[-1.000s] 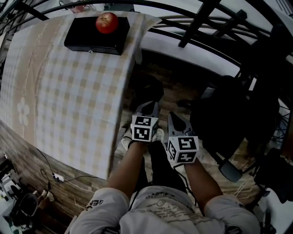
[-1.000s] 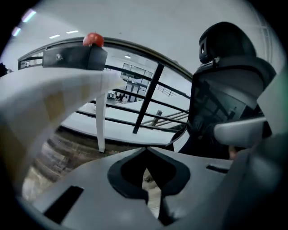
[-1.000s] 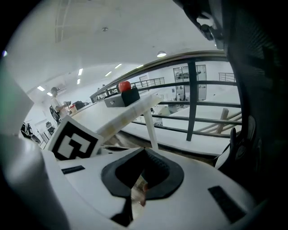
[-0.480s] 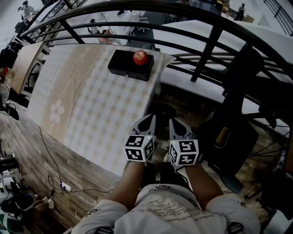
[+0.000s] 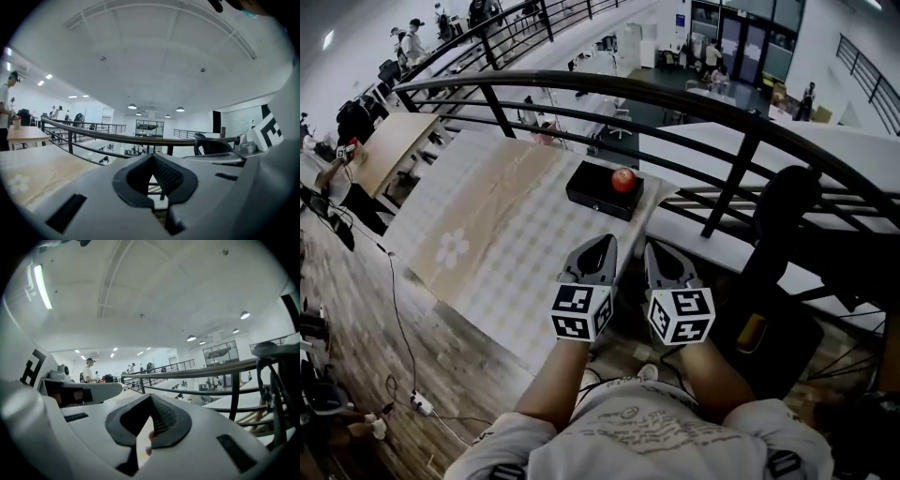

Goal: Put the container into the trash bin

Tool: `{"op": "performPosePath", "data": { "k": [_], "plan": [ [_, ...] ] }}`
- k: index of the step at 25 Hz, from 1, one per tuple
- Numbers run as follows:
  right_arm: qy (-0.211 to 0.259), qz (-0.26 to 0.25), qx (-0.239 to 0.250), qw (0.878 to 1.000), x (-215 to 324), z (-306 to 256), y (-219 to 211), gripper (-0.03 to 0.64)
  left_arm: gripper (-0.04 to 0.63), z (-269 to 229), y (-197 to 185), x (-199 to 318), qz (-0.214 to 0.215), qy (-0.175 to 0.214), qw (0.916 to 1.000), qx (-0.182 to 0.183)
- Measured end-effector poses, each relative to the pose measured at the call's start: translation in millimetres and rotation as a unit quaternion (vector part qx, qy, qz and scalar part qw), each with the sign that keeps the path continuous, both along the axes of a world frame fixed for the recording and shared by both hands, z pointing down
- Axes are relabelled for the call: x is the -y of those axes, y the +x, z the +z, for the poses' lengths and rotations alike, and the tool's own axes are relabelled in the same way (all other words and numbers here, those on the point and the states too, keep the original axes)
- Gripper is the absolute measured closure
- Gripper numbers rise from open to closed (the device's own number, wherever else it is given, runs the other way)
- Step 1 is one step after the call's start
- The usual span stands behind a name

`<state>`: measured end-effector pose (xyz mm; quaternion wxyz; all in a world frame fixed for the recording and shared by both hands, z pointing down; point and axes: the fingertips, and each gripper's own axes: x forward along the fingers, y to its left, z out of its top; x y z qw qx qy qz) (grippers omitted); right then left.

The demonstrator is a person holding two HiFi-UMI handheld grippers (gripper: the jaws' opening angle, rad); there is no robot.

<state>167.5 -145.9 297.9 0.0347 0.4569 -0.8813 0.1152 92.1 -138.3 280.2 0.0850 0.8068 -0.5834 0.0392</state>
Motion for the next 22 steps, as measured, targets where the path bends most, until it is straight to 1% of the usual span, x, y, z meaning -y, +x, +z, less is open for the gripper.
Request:
{"op": "performPosePath", "data": {
  "k": [3, 5, 10, 16, 20, 22],
  "plan": [
    [0.019, -0.010, -0.001, 1.000, -4.7, -20.0, -12.9, 0.627, 0.589, -21.4, -13.7, -8.7, -0.012, 0.024, 0.9996, 0.006],
    [0.025, -0.016, 0.002, 1.000, -7.5, -26.7, -20.4, 0.627, 0.591, -26.0, -20.7, -12.7, -0.017, 0.028, 0.9995, 0.002],
    [0.029, -0.026, -0.004, 0.999, -17.6, -24.4, -36.5, 0.627, 0.589, -23.3, -27.9, -29.1, -0.004, 0.022, 0.9996, -0.018],
    [0.023, -0.018, -0.010, 1.000, -18.2, -20.4, -41.1, 0.627, 0.589, -21.2, -33.7, -32.7, 0.001, 0.016, 0.9998, -0.013],
    [0.047, -0.012, -0.036, 0.998, -23.2, -19.7, -44.9, 0.627, 0.589, -13.5, -38.9, -34.9, 0.002, 0.006, 1.0000, -0.006],
    [0.049, -0.012, -0.038, 0.998, -23.8, -20.1, -48.9, 0.627, 0.589, -12.0, -42.2, -33.7, 0.003, 0.003, 1.0000, -0.006]
  ]
}}
